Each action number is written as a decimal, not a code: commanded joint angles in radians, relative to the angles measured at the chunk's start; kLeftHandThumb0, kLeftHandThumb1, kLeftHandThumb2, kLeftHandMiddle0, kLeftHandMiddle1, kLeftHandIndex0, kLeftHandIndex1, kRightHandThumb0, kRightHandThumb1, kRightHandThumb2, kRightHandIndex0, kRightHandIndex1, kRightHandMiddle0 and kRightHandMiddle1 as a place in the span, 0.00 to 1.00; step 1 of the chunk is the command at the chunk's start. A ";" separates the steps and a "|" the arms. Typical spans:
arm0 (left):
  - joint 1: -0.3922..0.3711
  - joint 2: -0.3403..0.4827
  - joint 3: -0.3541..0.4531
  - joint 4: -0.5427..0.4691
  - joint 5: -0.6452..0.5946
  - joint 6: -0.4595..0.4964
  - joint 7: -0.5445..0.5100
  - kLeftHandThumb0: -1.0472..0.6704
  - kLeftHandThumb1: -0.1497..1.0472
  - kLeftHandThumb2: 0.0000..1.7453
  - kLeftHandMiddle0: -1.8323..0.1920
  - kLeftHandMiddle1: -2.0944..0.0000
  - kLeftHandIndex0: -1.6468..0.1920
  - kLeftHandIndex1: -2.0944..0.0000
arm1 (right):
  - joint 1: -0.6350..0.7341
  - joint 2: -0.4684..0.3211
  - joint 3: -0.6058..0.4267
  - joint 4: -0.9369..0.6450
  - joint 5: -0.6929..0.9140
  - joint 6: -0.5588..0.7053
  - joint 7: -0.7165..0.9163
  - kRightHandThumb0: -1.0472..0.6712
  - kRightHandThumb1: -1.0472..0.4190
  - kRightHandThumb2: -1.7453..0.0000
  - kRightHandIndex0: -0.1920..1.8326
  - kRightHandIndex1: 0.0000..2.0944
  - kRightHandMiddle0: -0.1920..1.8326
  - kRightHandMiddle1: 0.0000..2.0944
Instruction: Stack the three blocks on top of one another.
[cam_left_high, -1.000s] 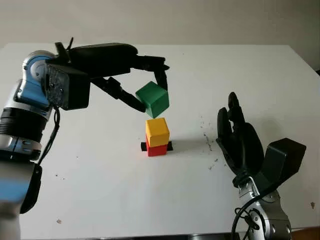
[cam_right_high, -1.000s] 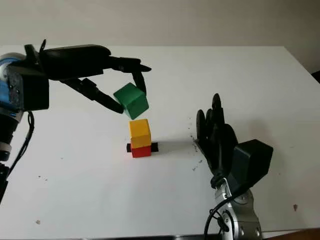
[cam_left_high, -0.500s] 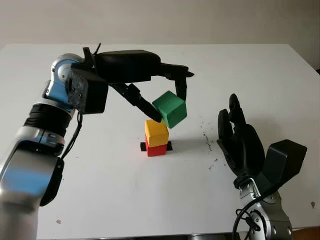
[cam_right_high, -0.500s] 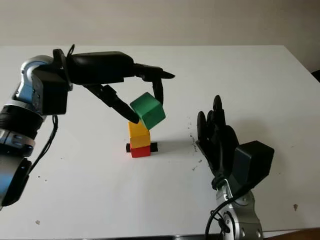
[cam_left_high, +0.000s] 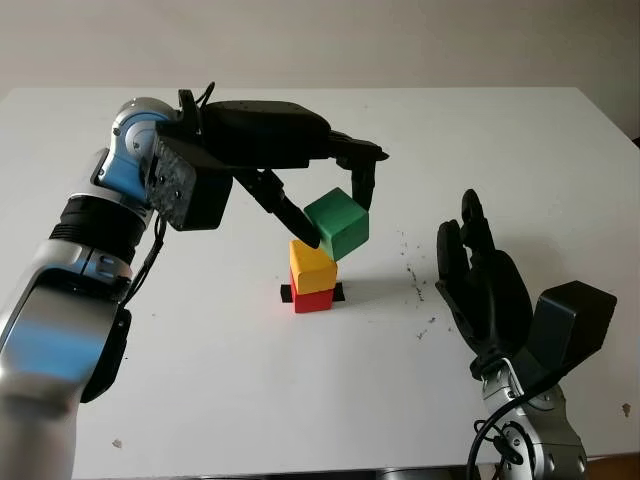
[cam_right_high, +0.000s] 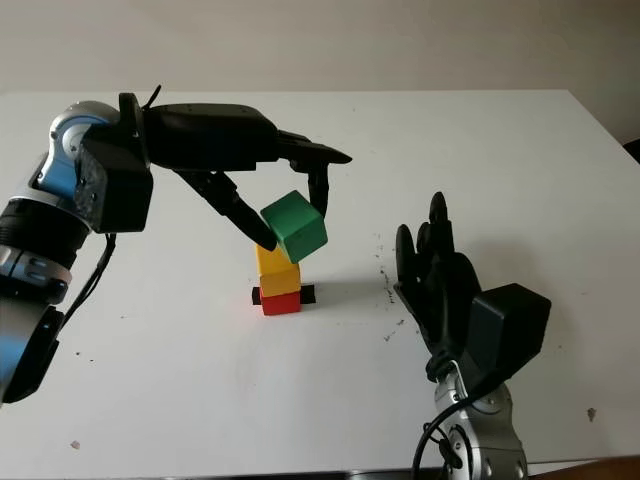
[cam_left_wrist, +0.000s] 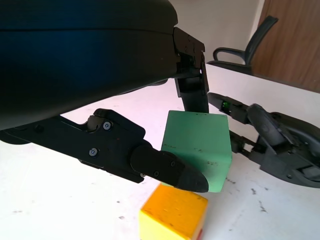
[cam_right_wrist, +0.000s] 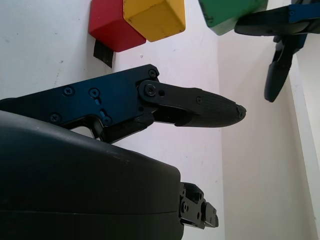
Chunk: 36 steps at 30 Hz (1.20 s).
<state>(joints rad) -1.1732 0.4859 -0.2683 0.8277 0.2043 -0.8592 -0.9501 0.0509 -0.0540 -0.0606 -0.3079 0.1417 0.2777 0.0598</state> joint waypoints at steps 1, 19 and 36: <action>-0.044 0.011 -0.005 0.026 0.009 -0.014 0.008 0.34 1.00 0.11 0.84 0.98 0.79 0.21 | 0.003 -0.002 0.003 -0.011 -0.005 -0.003 -0.001 0.24 0.00 0.69 0.00 0.00 0.00 0.00; -0.100 0.012 -0.039 0.102 0.027 -0.050 -0.030 0.35 1.00 0.11 0.84 0.97 0.80 0.23 | 0.020 0.005 0.013 -0.028 -0.014 0.011 -0.012 0.23 0.00 0.70 0.00 0.00 0.00 0.00; -0.094 0.018 -0.057 0.088 0.042 -0.036 -0.071 0.31 1.00 0.14 0.84 0.97 0.80 0.22 | 0.021 0.005 0.013 -0.023 -0.010 0.004 -0.006 0.23 0.00 0.69 0.00 0.00 0.00 0.00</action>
<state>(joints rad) -1.2325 0.4930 -0.3202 0.9216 0.2430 -0.8970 -1.0189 0.0714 -0.0505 -0.0462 -0.3154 0.1285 0.2853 0.0533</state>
